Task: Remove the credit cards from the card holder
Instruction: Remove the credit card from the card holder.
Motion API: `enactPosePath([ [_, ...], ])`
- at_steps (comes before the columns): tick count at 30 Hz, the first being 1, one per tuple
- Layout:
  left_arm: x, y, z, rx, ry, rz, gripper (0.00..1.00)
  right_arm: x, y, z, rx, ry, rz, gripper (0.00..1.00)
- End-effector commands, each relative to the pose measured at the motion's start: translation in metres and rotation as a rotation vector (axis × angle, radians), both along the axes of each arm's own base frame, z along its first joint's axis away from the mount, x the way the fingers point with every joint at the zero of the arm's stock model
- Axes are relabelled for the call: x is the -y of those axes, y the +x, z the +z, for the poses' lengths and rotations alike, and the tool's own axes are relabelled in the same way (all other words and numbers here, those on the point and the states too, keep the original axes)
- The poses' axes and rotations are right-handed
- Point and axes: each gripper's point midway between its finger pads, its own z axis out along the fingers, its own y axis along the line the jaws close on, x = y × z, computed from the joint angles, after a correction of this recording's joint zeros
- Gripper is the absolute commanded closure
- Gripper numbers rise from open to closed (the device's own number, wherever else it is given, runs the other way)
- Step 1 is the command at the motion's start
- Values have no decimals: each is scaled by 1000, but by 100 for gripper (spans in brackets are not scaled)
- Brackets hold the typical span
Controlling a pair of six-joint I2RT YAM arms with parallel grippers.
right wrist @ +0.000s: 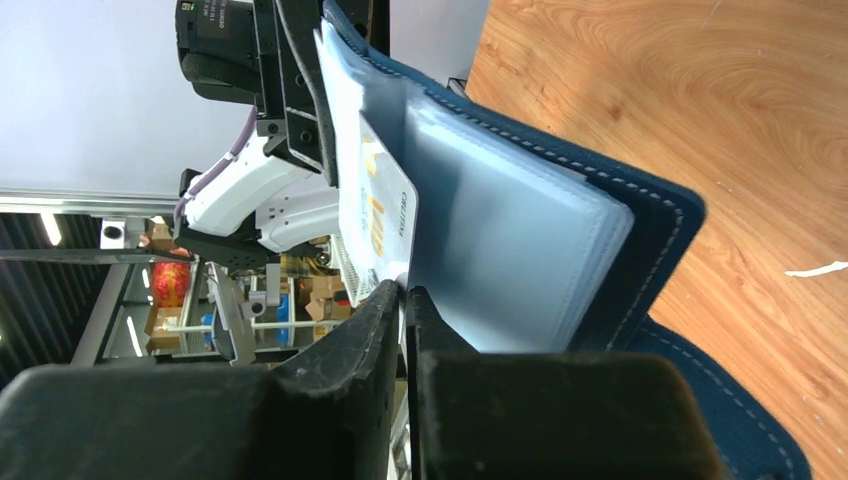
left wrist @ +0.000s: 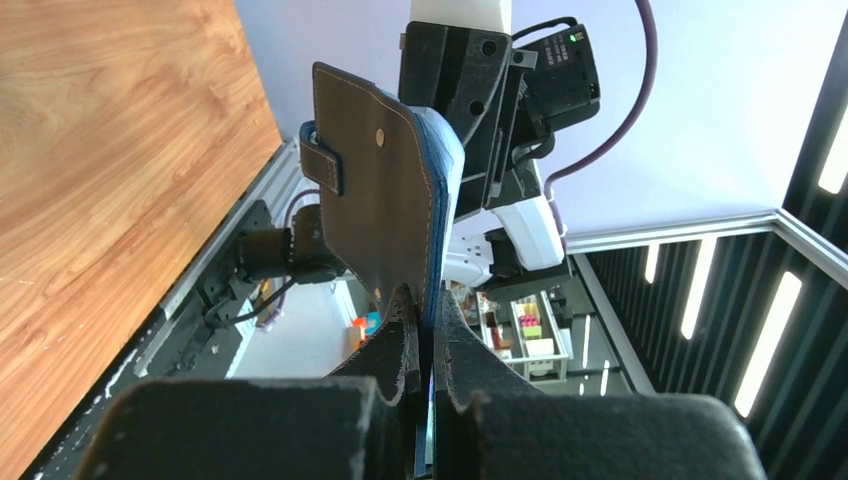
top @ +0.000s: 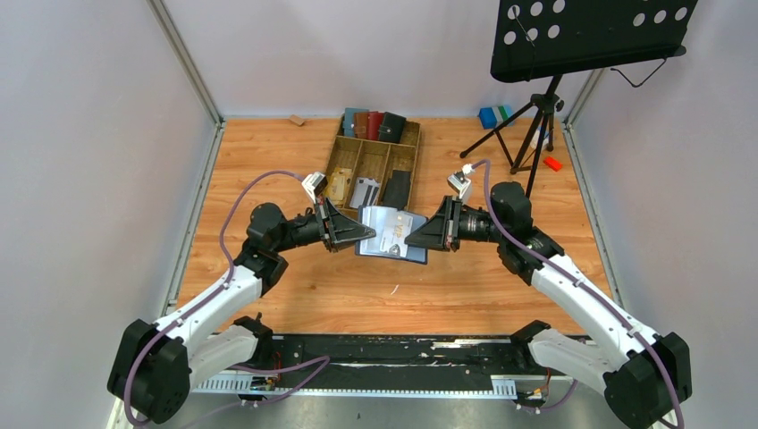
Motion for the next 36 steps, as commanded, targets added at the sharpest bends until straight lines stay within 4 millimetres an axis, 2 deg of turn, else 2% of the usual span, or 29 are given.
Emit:
enactPosePath([
  [1, -2, -3, 23, 75, -73, -2, 100, -1, 2, 7, 32, 19, 8, 84],
  [3, -2, -3, 25, 75, -83, -8, 100, -2, 3, 9, 35, 33, -1, 70],
  [5, -2, -4, 28, 76, -95, -13, 100, -3, 5, 15, 60, 70, -10, 62],
  [11, -1, -5, 31, 75, -119, -29, 100, -5, 7, 28, 74, 156, -19, 58],
  [13, -1, -4, 30, 72, -117, -29, 100, -5, 8, 34, 85, 176, -17, 63],
  [16, -1, -3, 29, 68, -114, -29, 100, -7, 10, 35, 71, 171, -15, 85],
  [19, 0, -3, 27, 62, -110, -29, 100, -7, 11, 32, 58, 161, -21, 98],
  [24, 0, -2, 18, 58, -84, -39, 100, -3, 15, 25, 43, 139, -58, 100],
  [33, -16, 10, 16, 83, -11, 16, 100, 11, 22, 6, 6, 84, -116, 100],
  [36, -20, 13, -1, 54, 99, 26, 100, 13, 27, 3, 13, 45, -141, 100],
])
